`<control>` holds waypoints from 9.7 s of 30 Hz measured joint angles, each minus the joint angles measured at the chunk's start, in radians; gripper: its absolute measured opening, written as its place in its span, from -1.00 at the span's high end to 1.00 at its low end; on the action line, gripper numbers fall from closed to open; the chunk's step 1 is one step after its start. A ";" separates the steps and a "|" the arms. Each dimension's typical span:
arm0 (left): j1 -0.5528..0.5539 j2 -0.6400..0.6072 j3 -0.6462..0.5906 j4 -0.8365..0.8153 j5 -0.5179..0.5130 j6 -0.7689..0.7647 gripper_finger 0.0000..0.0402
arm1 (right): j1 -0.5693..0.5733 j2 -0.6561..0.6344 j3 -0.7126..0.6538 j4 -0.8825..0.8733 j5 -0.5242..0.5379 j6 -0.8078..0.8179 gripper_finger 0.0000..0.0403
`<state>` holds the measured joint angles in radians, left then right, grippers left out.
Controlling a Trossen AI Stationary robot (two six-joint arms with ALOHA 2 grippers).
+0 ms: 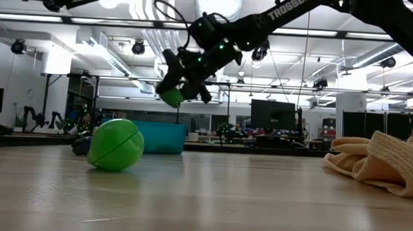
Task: Pick and placing Produce into tupperware
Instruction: Put the large corn into the blue bin, then put the pear into the blue bin
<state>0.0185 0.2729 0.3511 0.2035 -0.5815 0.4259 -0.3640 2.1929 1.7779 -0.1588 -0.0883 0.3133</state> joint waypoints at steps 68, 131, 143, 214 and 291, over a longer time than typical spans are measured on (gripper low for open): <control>0.000 0.000 -0.005 -0.004 0.001 0.010 -0.04 | 0.046 0.052 -0.013 -0.010 -0.024 -0.059 -0.42; 0.000 0.001 -0.014 -0.004 0.001 0.028 -0.04 | 0.328 -0.867 -1.174 0.986 -0.142 -0.216 -0.16; 0.000 0.002 -0.018 -0.030 0.001 0.028 -0.04 | 0.580 -0.704 -0.890 0.724 0.099 -0.337 -0.69; 0.000 0.002 -0.018 -0.029 0.001 0.026 -0.04 | 0.600 0.215 0.350 -0.700 0.108 0.078 -0.62; 0.000 0.002 -0.018 -0.029 0.001 0.027 -0.04 | 0.614 0.213 0.121 -0.391 0.129 0.086 -0.13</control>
<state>0.0184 0.2745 0.3332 0.1745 -0.5808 0.4526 0.2497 2.4058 1.8993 -0.5495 0.0403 0.3988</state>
